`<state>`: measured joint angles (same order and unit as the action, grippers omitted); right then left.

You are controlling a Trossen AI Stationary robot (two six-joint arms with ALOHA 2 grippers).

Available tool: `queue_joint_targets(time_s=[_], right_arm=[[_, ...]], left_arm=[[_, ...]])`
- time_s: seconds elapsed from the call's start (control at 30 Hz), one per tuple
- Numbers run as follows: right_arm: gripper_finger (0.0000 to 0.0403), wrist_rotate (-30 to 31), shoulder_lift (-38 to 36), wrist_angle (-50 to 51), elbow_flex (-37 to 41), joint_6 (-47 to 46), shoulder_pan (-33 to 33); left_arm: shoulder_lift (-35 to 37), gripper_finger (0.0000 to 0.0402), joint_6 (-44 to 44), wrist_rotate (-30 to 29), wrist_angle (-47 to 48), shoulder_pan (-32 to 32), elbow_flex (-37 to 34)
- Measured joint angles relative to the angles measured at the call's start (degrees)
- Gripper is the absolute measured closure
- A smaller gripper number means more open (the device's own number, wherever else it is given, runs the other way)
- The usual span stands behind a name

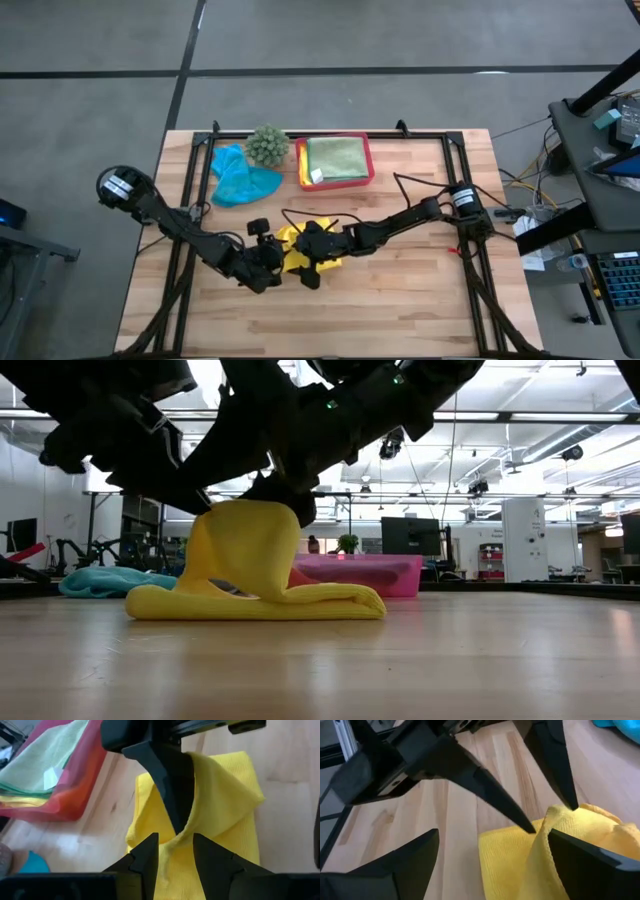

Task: Fold microfiber towels
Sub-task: Fold the yellow microfiber towel

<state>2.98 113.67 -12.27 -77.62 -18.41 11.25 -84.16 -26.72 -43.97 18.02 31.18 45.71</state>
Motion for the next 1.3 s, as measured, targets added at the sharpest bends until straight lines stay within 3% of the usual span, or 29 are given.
queue_joint_targets(time_s=[0.27, 0.47, 0.73, 0.93, 1.03, 1.3], right_arm=[[0.0055, 0.04, -0.11, 0.15, 0.03, 0.64, 0.0], [0.0055, 0.0, -1.14, 0.75, 0.07, 1.49, 0.28], [0.0055, 0.02, -3.91, 7.96, 0.04, 2.06, 0.5], [0.0055, -0.09, -5.7, 11.68, 0.09, 3.24, 0.95], [0.0055, -0.17, -6.28, 13.39, 0.08, 3.9, 1.03], [0.0055, 0.17, -7.52, 15.12, 0.09, 5.06, 1.03]], left_arm=[[0.0, 0.0306, 2.25, 0.22, 0.5, -1.33, -2.03], [0.0, 0.0391, 3.42, -0.27, 0.82, -2.69, -4.66], [0.0, 0.04, 1.8, -0.31, 4.89, -5.39, -5.57], [0.0, 0.0397, 2.35, -0.04, 8.45, -5.73, -5.46], [0.0, 0.0389, 3.11, 2.8, 7.98, -5.86, -5.33], [0.0, 0.0289, 1.16, 4.43, 8.25, -6.34, -5.09]])
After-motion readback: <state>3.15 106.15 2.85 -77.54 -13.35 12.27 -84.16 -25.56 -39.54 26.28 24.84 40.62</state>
